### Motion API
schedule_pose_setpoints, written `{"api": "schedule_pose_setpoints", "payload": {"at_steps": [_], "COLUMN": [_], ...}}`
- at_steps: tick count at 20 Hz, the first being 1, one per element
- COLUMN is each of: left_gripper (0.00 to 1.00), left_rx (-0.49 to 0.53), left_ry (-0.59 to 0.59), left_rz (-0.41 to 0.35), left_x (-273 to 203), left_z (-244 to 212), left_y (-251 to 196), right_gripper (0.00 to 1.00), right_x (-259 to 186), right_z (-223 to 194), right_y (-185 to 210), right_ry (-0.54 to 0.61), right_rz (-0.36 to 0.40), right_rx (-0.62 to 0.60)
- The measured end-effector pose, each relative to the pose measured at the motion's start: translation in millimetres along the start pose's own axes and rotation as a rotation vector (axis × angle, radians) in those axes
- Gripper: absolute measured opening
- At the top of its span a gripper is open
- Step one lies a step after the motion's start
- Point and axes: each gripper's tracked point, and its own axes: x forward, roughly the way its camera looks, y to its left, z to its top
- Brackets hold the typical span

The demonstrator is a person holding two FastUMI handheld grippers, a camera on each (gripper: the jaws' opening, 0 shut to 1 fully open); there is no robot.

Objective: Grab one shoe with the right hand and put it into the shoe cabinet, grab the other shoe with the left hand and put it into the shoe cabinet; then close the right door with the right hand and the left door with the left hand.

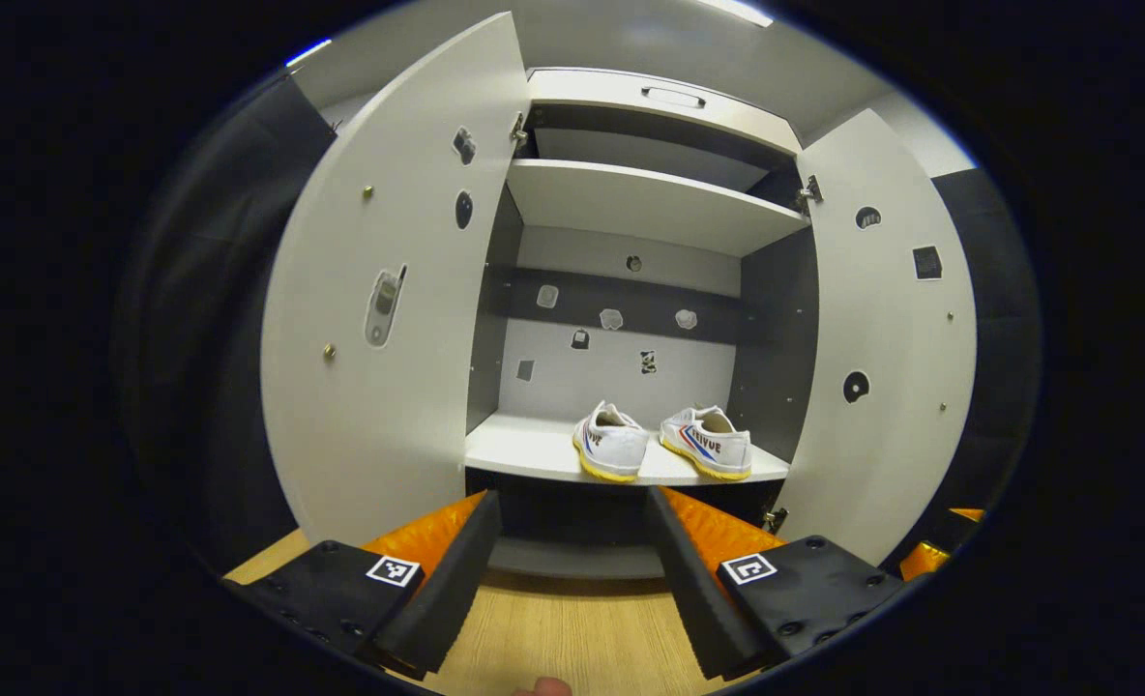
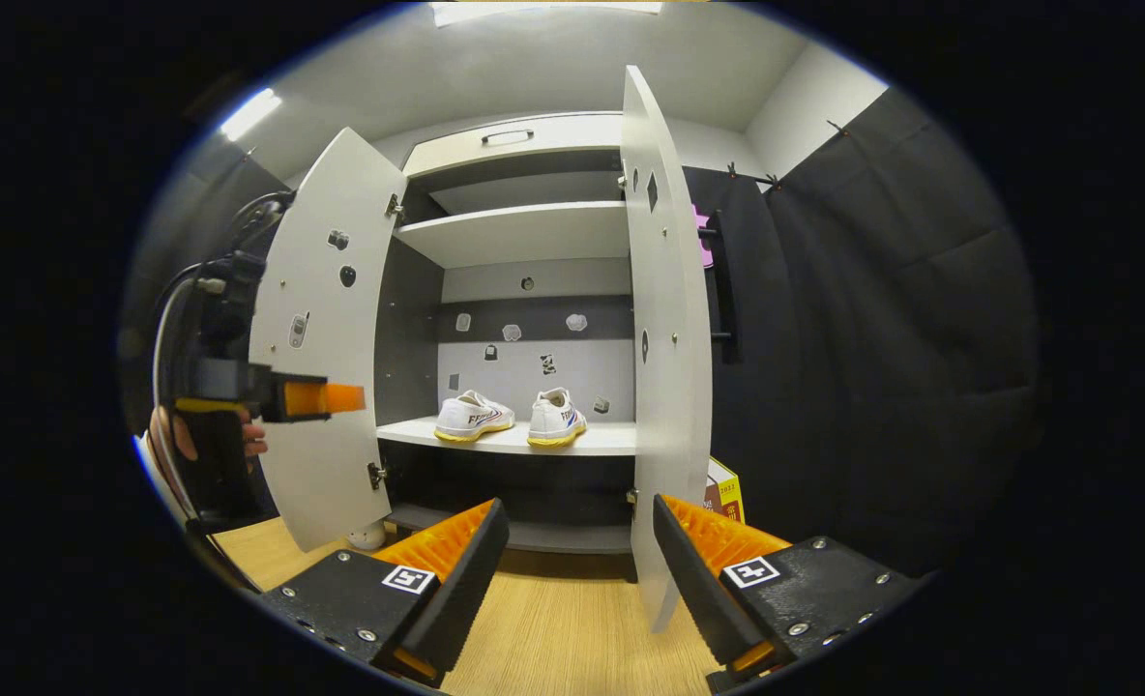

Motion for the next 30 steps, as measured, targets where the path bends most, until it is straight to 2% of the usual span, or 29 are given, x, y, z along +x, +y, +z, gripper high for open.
{"api": "schedule_pose_setpoints", "payload": {"at_steps": [2,5,6,8,9,10,11,14,18,22,26,27,28,29,30], "left_gripper": [0.98,0.97,0.99,0.97,0.97,0.97,0.96,0.97,0.97,0.97,0.97,0.97,0.97,0.94,0.97], "left_rx": [-0.014,0.018,0.030,0.049,0.057,0.061,0.062,0.056,0.057,0.053,0.025,0.019,0.019,0.021,0.020], "left_ry": [0.016,0.016,0.017,0.008,0.001,-0.004,-0.011,-0.007,-0.009,-0.012,0.000,0.002,0.000,-0.004,-0.004], "left_rz": [0.004,0.019,0.019,0.010,0.010,0.010,0.008,0.006,0.007,0.015,0.027,0.023,0.018,0.015,0.009], "left_x": [-22,-42,-47,-56,-60,-63,-66,-73,-76,-75,-71,-69,-68,-67,-66], "left_z": [-26,-46,-49,-49,-48,-47,-47,-51,-52,-52,-53,-54,-53,-53,-53], "left_y": [2,1,-2,-5,-6,-6,-6,-6,-1,6,13,13,12,12,11], "right_gripper": [0.93,0.93,0.93,0.93,0.93,0.88,0.93,0.94,0.94,0.94,0.89,0.97,0.89,0.89,0.89], "right_x": [-1,-4,-5,-5,-4,-2,1,15,49,84,86,87,87,87,86], "right_z": [-3,-6,-2,18,32,51,70,127,162,158,158,156,157,157,158], "right_y": [0,2,4,-2,-14,-28,-46,-122,-181,-190,-184,-182,-181,-179,-173], "right_ry": [0.008,0.023,0.021,-0.004,-0.028,-0.053,-0.080,-0.148,-0.150,-0.120,-0.134,-0.129,-0.130,-0.128,-0.128], "right_rz": [-0.001,0.002,0.009,0.013,-0.004,-0.015,-0.039,-0.157,-0.238,-0.225,-0.216,-0.209,-0.204,-0.200,-0.191], "right_rx": [-0.008,0.011,0.024,0.033,0.030,0.026,0.016,-0.051,-0.077,-0.072,-0.040,-0.041,-0.049,-0.063,-0.069]}}
